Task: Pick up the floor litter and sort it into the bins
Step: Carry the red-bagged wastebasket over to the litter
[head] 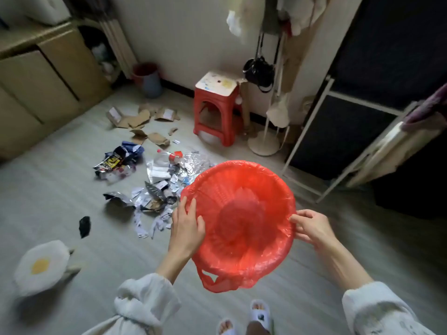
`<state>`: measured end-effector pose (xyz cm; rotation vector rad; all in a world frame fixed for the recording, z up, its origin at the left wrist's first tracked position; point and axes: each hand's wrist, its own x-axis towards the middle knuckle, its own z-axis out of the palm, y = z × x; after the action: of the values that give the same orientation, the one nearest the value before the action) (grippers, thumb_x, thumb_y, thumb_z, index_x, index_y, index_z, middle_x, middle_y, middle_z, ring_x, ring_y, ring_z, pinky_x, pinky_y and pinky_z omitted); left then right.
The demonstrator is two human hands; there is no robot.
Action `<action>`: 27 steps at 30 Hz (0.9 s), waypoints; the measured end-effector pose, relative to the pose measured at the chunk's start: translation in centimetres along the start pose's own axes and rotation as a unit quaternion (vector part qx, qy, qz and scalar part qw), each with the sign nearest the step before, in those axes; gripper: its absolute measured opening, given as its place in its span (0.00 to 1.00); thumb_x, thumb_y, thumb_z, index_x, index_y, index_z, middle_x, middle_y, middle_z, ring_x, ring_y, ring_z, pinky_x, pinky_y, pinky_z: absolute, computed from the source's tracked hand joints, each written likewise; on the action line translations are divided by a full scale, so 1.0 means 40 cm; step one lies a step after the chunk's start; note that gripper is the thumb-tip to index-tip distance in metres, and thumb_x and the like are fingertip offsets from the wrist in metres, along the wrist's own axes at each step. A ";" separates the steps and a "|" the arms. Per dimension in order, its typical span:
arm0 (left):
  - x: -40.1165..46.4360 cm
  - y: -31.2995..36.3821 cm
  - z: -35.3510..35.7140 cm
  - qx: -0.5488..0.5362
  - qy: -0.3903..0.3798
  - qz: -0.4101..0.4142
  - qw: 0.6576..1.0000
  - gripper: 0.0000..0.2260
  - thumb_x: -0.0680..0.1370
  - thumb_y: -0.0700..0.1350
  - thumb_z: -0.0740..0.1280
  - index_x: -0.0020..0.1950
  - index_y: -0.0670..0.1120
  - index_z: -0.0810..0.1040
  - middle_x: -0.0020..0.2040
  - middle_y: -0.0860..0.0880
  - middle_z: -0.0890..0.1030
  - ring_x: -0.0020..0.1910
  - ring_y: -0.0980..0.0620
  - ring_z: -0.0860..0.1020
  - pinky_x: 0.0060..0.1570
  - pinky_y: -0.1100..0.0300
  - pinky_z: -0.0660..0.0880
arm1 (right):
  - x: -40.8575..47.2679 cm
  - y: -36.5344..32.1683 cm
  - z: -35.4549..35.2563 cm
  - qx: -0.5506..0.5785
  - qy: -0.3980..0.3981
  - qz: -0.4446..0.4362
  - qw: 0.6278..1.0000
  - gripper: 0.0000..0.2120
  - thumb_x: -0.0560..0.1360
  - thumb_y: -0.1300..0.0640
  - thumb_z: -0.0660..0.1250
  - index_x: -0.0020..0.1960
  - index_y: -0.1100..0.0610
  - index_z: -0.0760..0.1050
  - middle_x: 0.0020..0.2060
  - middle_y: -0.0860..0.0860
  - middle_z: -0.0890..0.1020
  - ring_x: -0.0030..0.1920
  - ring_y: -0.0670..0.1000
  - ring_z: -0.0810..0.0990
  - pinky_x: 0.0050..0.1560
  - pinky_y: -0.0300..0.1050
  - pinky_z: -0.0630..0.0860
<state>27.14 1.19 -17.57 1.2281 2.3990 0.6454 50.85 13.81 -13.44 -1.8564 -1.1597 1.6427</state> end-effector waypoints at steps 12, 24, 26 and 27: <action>0.278 -0.507 -0.402 -0.045 0.109 -0.194 0.974 0.24 0.79 0.44 0.57 0.75 0.43 0.58 0.76 0.42 0.54 0.75 0.43 0.51 0.72 0.52 0.49 | 0.103 -0.299 0.797 -0.103 -0.181 -0.046 0.977 0.05 0.72 0.69 0.65 0.43 0.61 0.74 0.31 0.56 0.78 0.23 0.48 0.77 0.27 0.40 0.77; 0.554 -0.957 -0.809 -0.100 0.194 -0.299 0.929 0.25 0.78 0.45 0.62 0.74 0.41 0.61 0.74 0.40 0.59 0.73 0.41 0.57 0.71 0.54 0.53 | 0.109 -0.565 1.534 -0.171 -0.265 -0.083 0.945 0.05 0.73 0.70 0.64 0.43 0.62 0.74 0.32 0.57 0.76 0.19 0.44 0.75 0.25 0.37 0.78; 0.611 -1.049 -0.872 -0.109 0.203 -0.294 0.928 0.25 0.78 0.45 0.62 0.74 0.41 0.61 0.74 0.41 0.60 0.73 0.42 0.57 0.71 0.55 0.53 | 0.105 -0.593 1.657 -0.171 -0.262 -0.091 0.945 0.06 0.73 0.70 0.64 0.41 0.61 0.74 0.33 0.57 0.75 0.20 0.44 0.74 0.25 0.37 0.77; 0.643 -1.103 -0.906 -0.115 0.206 -0.286 0.929 0.25 0.78 0.45 0.61 0.74 0.41 0.61 0.74 0.41 0.60 0.73 0.43 0.57 0.71 0.55 0.53 | 0.103 -0.603 1.722 -0.167 -0.258 -0.092 0.947 0.06 0.73 0.70 0.64 0.40 0.60 0.73 0.34 0.58 0.76 0.20 0.45 0.75 0.25 0.37 0.78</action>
<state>-34.63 -8.65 -14.80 0.2712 2.7202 1.0215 -22.22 15.71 -13.44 -1.4604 -1.8691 1.9789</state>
